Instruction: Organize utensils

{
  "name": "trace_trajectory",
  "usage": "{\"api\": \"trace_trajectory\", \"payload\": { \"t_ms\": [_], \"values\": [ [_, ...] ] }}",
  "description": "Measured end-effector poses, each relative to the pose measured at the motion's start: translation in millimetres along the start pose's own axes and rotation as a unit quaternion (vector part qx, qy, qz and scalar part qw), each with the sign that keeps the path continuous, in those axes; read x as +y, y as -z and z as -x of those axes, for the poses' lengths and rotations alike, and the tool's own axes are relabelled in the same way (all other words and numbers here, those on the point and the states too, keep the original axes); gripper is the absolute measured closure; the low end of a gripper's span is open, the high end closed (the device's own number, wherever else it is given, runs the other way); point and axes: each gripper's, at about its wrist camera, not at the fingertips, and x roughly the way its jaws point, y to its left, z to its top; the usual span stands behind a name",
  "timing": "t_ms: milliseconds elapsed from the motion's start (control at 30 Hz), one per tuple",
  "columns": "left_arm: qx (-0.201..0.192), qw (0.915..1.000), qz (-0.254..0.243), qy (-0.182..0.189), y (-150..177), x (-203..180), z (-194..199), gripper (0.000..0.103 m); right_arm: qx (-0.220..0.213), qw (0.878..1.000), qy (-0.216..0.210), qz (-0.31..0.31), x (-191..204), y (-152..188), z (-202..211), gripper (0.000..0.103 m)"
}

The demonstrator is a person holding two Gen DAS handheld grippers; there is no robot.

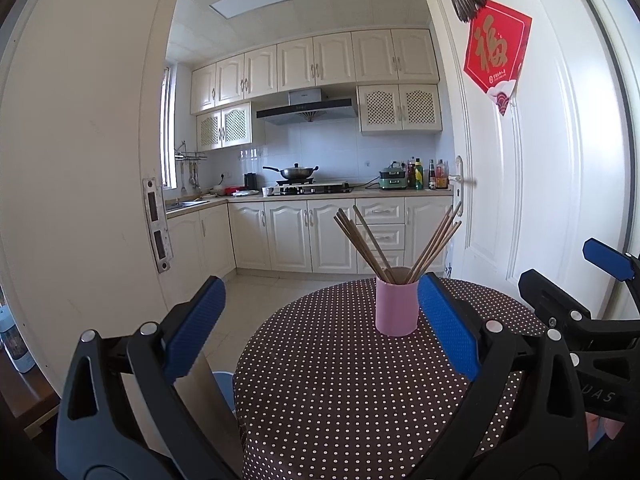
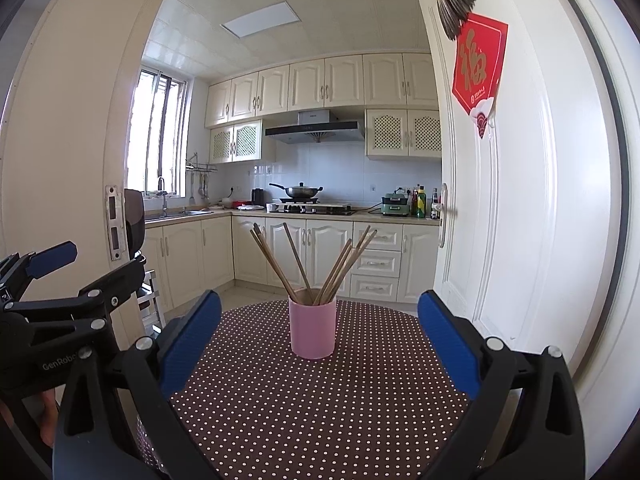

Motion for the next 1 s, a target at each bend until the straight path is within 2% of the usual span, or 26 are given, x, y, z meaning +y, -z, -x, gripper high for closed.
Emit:
{"api": "trace_trajectory", "payload": {
  "t_ms": [500, 1000],
  "values": [
    [0.007, 1.0, -0.004, -0.001, 0.3, -4.0, -11.3, 0.008, 0.008, 1.0, -0.004, -0.006, -3.3, 1.2, -13.1, 0.008],
    [0.028, 0.9996, -0.003, 0.01, 3.7, -3.3, -45.5, 0.008, 0.026, 1.0, -0.009, -0.012, -12.6, 3.4, -44.0, 0.008]
  ]
}}
